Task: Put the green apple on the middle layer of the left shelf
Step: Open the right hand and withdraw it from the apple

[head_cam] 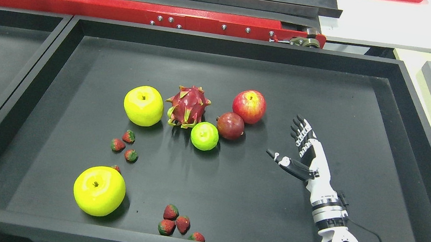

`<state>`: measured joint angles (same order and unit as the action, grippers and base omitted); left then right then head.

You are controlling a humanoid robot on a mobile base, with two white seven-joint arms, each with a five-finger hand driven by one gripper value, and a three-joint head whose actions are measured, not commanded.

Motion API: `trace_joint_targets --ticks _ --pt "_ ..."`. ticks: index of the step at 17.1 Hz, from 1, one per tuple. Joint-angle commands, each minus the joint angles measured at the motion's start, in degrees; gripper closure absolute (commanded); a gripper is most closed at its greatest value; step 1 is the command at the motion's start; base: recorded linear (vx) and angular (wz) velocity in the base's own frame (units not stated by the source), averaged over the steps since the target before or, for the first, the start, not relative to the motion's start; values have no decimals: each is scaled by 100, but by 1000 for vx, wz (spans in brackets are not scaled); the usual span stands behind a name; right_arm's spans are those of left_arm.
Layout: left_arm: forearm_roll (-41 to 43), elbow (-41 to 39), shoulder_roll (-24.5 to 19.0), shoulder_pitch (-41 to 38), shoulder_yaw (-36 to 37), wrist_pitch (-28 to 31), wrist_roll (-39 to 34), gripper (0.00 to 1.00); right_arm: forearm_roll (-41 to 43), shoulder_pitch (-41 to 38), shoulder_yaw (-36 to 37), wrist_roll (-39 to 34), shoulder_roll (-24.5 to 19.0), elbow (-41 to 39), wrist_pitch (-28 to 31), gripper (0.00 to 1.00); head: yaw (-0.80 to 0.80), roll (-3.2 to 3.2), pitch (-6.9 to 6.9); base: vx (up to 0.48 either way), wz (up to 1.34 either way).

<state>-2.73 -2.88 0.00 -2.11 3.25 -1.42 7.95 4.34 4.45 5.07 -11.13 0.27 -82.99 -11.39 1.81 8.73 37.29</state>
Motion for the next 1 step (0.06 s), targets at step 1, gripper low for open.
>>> trace_joint_targets --ticks 1 --pt "0 7 -100 0 0 1 5 0 111 -93 336 -48 73 -226 -4 0 0 0 0 0 0"
